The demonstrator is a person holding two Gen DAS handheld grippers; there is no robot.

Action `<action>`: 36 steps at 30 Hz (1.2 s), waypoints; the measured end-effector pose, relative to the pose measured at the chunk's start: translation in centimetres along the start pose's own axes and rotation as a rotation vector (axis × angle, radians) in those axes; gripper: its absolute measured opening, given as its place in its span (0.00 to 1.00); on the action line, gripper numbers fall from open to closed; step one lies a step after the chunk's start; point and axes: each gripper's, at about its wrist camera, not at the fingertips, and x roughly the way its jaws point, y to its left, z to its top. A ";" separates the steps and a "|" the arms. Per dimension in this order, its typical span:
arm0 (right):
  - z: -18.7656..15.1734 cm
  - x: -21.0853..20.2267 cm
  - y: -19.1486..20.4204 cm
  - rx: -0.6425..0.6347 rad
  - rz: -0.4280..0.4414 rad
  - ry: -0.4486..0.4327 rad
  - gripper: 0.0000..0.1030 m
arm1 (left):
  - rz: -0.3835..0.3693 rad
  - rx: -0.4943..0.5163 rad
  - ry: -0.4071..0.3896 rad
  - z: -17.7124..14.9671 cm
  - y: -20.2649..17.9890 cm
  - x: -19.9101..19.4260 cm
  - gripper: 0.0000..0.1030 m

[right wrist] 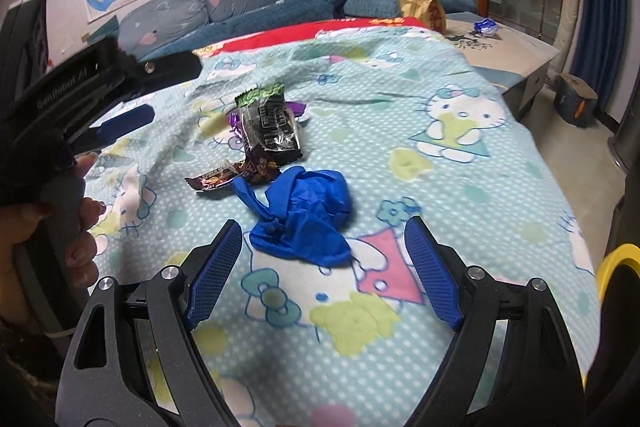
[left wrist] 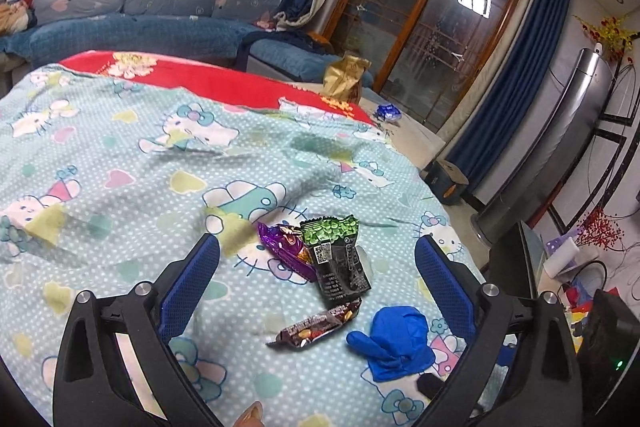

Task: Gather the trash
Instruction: 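Grasp the black snack packet with the left tool while the right tool grasps the blue balloon, then carry the black packet and blue balloon over the yellow bin with both tools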

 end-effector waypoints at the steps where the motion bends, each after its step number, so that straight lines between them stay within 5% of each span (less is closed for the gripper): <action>1: 0.1 0.4 0.1 0.002 0.002 0.007 0.73 | -0.003 -0.003 0.012 0.0 0.0 0.4 0.80; 6: 0.4 2.0 0.1 0.023 0.014 0.033 0.71 | -0.029 -0.022 0.076 -0.3 0.0 2.7 0.67; 18: -0.9 1.6 -0.6 0.034 0.067 0.048 0.23 | -0.033 -0.049 0.159 -0.8 -0.7 6.6 0.46; 26: -2.1 0.1 -0.5 0.025 0.082 0.045 0.17 | -0.036 -0.035 0.170 -1.4 -1.6 7.0 0.25; 36: -3.0 -1.3 -1.6 0.033 0.086 0.038 0.15 | -0.121 0.000 0.120 -1.7 -3.7 3.9 0.24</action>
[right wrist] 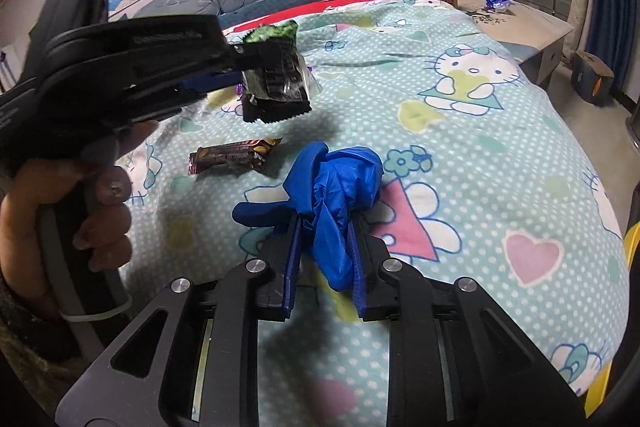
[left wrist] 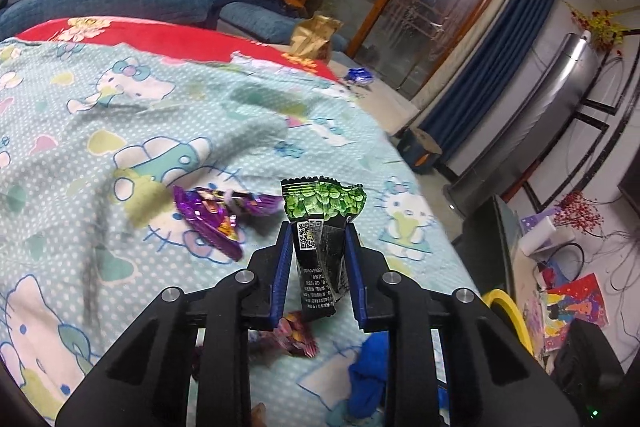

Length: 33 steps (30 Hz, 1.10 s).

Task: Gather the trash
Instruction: 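Carry the black packet and blue balloon over the yellow bin with both tools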

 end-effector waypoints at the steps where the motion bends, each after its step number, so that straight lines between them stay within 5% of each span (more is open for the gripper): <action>1: 0.0 -0.3 -0.1 0.000 -0.002 -0.003 0.15 | -0.006 0.004 -0.003 -0.1 -0.2 -0.2 0.24; 33: 0.2 -8.3 -8.1 0.129 -0.141 -0.145 0.15 | -0.155 0.185 -0.038 -2.3 -8.9 -4.5 0.23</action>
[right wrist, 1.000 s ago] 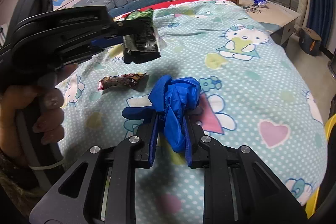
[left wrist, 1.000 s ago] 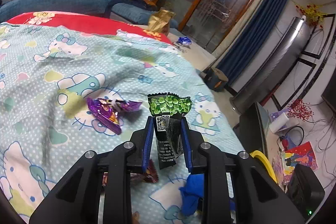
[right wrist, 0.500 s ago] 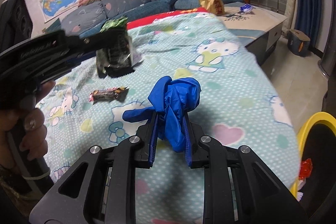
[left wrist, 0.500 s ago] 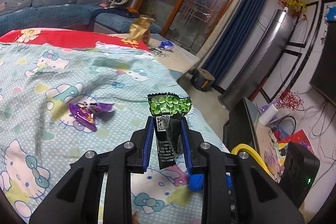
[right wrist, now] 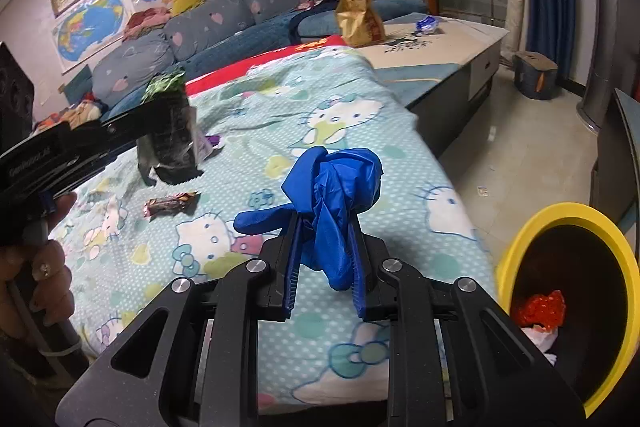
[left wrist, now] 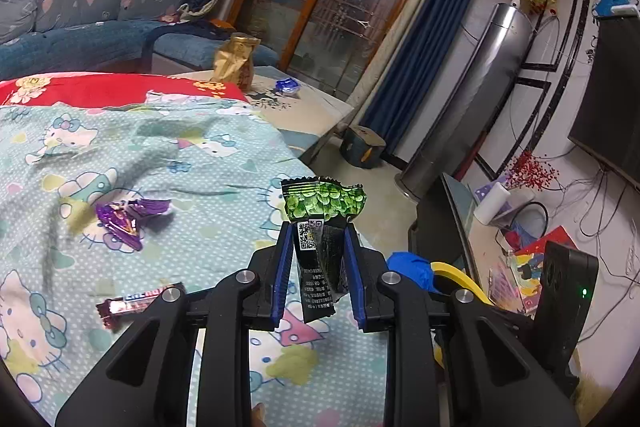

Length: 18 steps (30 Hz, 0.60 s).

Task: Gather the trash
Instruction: 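Carry the black packet and blue balloon over the yellow bin with both tools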

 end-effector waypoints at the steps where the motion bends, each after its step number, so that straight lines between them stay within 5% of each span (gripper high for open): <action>1: 0.0 -0.2 -0.3 0.003 -0.006 -0.005 0.15 | -0.003 0.004 0.002 -0.1 -0.2 0.1 0.23; 18: -0.5 -3.4 -6.2 0.114 -0.105 -0.056 0.15 | -0.076 0.087 0.041 -1.4 -4.6 1.2 0.23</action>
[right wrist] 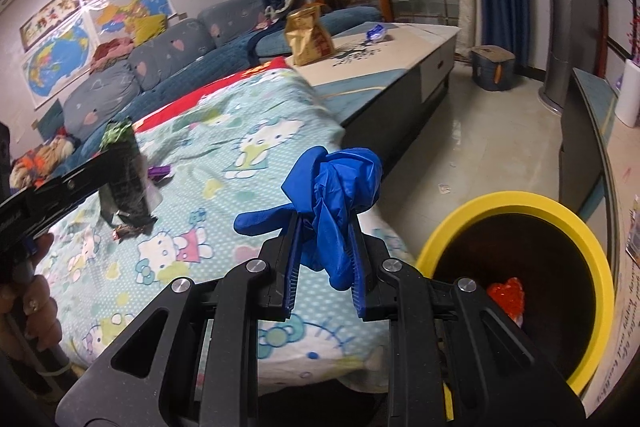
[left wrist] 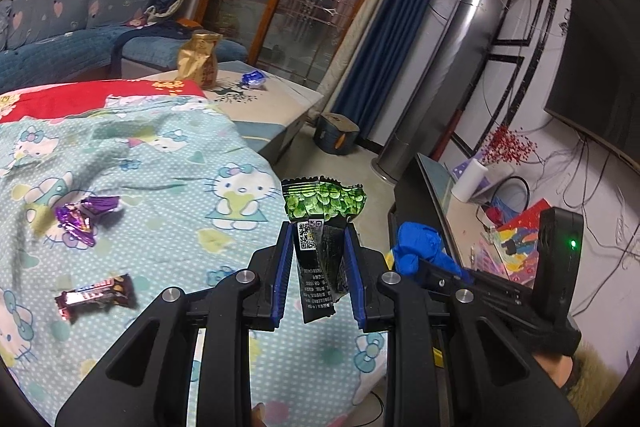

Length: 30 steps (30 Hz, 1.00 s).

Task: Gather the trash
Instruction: 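Carry the black packet and blue balloon over the yellow bin with both tools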

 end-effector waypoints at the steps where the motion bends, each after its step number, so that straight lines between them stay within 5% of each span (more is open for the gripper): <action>1: 0.0 -0.1 -0.3 0.005 -0.005 -0.001 0.15 | -0.004 0.008 0.004 -0.1 -0.3 0.2 0.23; 30: -2.0 -2.8 -11.9 0.244 -0.186 -0.016 0.16 | -0.169 0.219 0.131 -3.8 -10.5 5.7 0.23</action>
